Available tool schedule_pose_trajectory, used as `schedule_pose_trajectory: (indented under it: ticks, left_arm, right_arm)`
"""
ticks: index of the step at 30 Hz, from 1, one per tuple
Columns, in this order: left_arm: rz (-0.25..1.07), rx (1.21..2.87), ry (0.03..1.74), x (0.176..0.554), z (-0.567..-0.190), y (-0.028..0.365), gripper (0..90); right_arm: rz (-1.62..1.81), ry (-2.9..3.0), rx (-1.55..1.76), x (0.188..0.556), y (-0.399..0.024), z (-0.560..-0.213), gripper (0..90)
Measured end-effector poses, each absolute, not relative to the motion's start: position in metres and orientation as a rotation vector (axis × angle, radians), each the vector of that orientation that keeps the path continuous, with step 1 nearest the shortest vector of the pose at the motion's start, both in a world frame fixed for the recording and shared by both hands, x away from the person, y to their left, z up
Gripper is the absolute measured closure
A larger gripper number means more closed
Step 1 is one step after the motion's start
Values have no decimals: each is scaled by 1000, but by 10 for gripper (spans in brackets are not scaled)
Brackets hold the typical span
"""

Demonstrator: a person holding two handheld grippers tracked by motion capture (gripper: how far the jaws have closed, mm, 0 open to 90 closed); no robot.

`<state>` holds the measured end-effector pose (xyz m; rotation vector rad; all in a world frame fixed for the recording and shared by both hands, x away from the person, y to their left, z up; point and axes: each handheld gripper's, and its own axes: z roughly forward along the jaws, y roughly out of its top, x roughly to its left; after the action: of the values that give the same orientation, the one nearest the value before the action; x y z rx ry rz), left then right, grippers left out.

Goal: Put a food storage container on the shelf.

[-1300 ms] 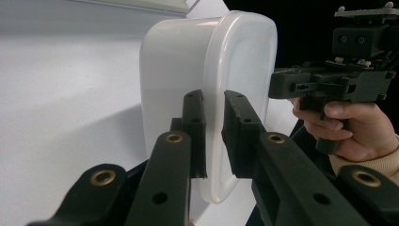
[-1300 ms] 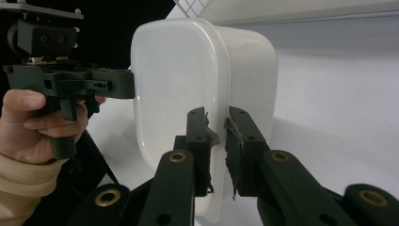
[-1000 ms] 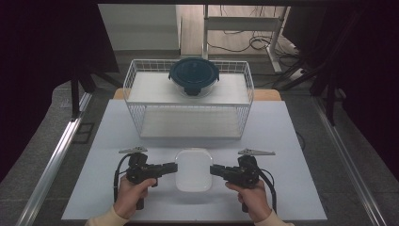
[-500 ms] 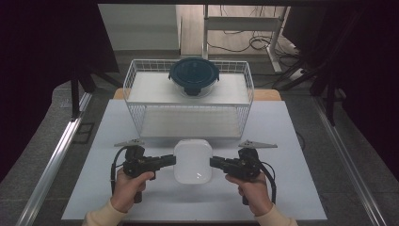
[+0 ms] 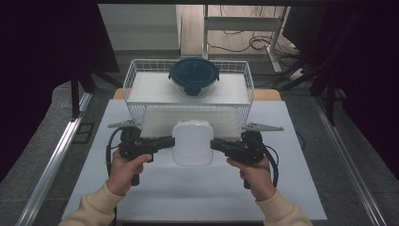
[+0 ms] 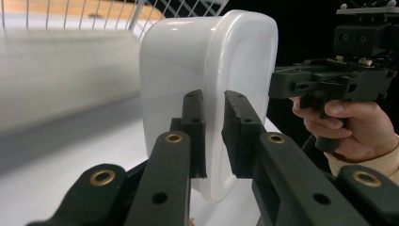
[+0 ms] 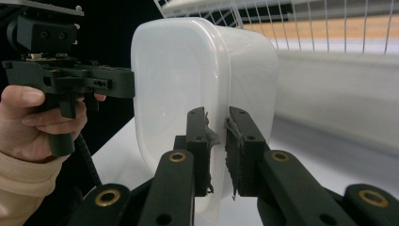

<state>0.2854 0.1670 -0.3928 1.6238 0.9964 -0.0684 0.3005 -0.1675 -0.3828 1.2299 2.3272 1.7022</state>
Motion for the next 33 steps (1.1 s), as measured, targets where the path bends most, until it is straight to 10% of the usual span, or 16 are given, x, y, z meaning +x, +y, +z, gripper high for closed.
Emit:
schedule_pose_trajectory:
  ticks: [33]
  left_arm:
    - [67,1612,888,319,-292,182,796]
  right_arm:
    - [1758,2217,1031,329,-152,-284,791]
